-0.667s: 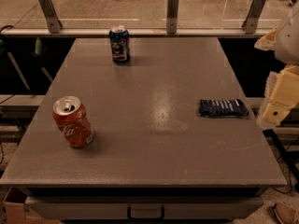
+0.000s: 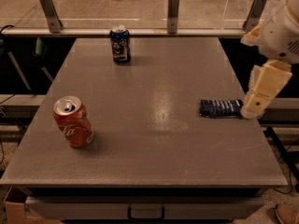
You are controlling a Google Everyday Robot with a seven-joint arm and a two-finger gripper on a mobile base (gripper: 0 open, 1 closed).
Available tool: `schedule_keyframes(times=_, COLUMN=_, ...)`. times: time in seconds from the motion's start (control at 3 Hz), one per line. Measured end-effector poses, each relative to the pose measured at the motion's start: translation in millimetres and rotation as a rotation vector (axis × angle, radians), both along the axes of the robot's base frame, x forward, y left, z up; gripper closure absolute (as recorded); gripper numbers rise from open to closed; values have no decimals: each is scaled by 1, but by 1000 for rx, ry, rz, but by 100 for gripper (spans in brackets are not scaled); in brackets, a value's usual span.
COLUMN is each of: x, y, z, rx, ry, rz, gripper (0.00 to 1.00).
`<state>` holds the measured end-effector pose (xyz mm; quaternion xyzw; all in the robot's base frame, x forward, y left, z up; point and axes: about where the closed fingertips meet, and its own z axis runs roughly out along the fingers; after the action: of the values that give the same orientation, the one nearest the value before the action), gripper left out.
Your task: Move pepsi can near rxbar blueberry
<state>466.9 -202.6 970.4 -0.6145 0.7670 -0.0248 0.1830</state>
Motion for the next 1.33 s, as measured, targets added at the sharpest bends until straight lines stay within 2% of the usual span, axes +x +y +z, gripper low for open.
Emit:
schedule_keyframes(times=0.33, x=64, y=31, z=-8, rx=120, ry=-50, rz=42, gripper=0)
schedule_keyframes(times=0.67, x=132, y=77, z=-11, rx=268, ry=-113, rz=85, gripper=0)
schedule_keyframes(times=1.0, x=175, y=124, z=-11, rx=373, ry=-153, rz=105, gripper=0)
schedule_keyframes(times=1.33, x=175, y=124, z=-11, rx=373, ry=-153, rz=105, gripper=0)
